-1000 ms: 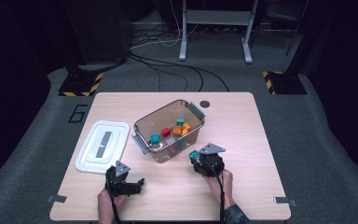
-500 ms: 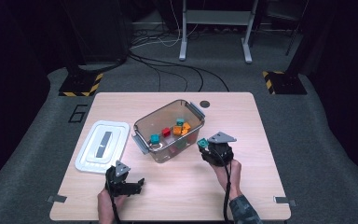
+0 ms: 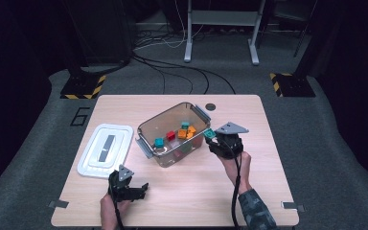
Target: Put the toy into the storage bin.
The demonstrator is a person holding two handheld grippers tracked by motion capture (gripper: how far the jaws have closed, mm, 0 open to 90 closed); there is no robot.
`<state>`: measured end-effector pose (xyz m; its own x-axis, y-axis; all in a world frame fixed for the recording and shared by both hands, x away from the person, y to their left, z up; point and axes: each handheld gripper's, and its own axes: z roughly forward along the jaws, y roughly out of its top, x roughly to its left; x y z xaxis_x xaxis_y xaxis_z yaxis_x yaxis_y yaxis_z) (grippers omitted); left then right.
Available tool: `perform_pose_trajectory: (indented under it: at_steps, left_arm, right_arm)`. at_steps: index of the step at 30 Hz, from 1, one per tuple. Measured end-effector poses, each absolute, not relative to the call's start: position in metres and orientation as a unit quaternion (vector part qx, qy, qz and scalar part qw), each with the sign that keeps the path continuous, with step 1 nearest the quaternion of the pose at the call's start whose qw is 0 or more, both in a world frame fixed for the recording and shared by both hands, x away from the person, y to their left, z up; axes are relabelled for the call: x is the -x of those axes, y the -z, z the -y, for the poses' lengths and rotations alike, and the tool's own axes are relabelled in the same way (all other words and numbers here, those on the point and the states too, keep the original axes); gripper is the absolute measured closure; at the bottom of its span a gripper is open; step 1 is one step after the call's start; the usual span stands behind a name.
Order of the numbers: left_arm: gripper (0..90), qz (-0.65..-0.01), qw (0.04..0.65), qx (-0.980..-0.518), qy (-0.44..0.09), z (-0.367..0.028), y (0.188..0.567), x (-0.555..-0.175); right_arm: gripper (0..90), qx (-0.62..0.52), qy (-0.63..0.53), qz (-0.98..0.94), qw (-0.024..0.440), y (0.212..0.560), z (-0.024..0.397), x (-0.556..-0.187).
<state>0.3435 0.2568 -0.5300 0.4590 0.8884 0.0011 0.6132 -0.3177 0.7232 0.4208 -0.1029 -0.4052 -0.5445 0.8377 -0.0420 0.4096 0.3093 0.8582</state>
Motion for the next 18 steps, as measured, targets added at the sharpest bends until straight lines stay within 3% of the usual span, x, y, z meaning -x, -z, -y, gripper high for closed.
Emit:
perform_pose_trajectory:
  at_steps: [18]
  left_arm:
    - [4.6, -0.478, 0.336, -0.785, -0.205, -0.257, 0.530, -0.344]
  right_arm:
    - [58.2, -0.373, -0.441, -0.770, 0.271, 0.359, 0.088, -0.458]
